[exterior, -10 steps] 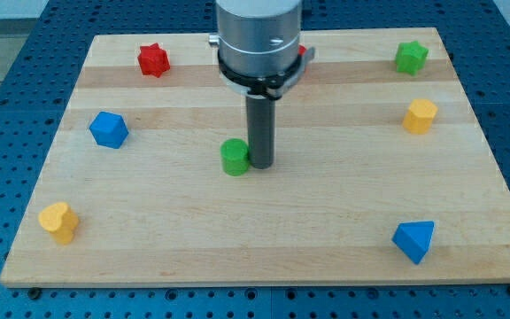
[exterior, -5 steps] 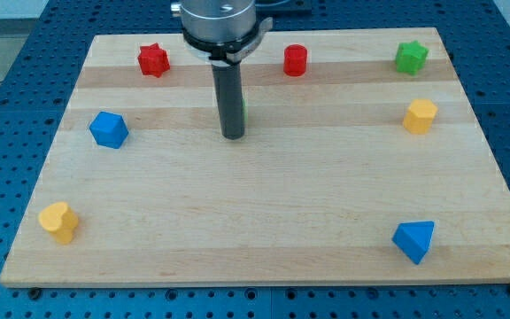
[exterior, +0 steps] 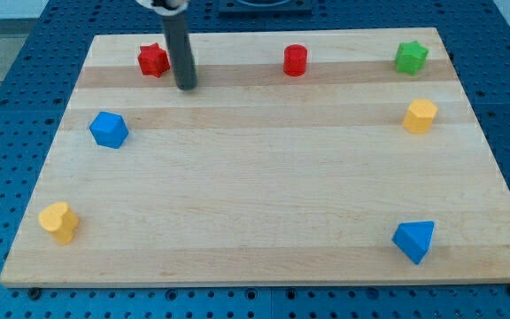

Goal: Push the green circle into the red star

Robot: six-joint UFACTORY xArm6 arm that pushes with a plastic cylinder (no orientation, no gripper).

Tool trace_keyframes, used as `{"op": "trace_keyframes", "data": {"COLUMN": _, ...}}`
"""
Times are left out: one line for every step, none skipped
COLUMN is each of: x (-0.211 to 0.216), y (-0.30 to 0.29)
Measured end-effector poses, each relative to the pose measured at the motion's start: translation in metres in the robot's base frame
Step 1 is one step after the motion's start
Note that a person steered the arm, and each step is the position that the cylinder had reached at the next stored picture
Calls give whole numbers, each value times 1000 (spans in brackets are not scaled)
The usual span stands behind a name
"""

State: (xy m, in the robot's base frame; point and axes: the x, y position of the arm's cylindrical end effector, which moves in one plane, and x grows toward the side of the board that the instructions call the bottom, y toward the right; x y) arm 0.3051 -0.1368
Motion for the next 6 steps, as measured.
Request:
{"op": "trace_keyframes", "data": {"x": -3, "y": -1}}
{"op": "trace_keyframes", "data": {"x": -3, "y": -11}}
{"op": "trace_keyframes", "data": {"x": -3, "y": -2}}
{"op": "trace_keyframes", "data": {"x": -28, "y": 32}}
{"op": "trace_keyframes", "data": {"x": -54, "y": 41}}
{"op": "trace_keyframes", "data": {"x": -66, "y": 8}}
